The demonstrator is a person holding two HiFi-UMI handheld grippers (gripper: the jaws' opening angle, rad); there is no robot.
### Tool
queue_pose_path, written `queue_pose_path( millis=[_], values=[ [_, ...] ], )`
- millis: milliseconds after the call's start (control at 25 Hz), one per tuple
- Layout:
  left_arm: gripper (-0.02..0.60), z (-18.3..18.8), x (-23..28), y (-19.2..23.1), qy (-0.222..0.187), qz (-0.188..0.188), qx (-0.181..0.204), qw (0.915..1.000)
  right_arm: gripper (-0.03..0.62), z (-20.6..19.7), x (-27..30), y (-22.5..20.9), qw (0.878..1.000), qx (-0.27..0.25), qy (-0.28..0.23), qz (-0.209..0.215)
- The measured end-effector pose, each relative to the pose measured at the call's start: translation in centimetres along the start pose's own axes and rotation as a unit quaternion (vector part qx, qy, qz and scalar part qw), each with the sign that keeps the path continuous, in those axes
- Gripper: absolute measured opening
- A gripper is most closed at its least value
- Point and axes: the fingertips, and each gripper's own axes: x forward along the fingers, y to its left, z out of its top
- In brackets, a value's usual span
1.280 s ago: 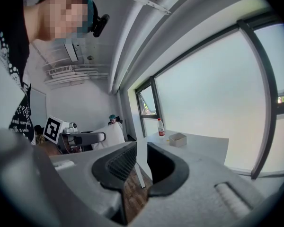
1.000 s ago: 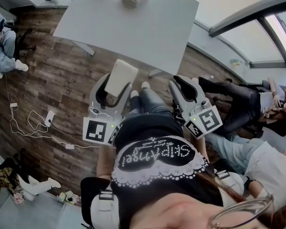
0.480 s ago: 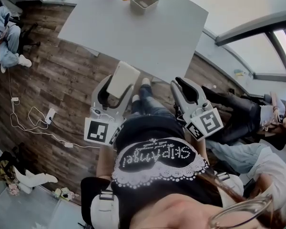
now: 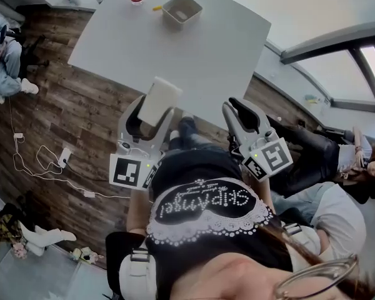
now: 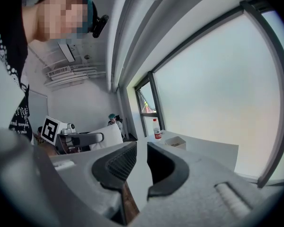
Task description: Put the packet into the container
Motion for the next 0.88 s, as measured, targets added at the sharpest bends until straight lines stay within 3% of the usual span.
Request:
queue_pose_path(
  millis=[560, 880],
  values=[
    [0.267, -0.7, 5.2, 0.5, 0.014, 0.009, -0.004, 0.9999, 0.069, 0.9, 1.6, -5.6, 1.000, 0.005, 0.001, -0.005],
    [0.267, -0.9, 6.3, -0.6, 0.009, 0.009, -0.003, 0.9999, 0.069, 0.6, 0.9, -6.6, 1.000, 0.006, -0.003, 0.000]
  ],
)
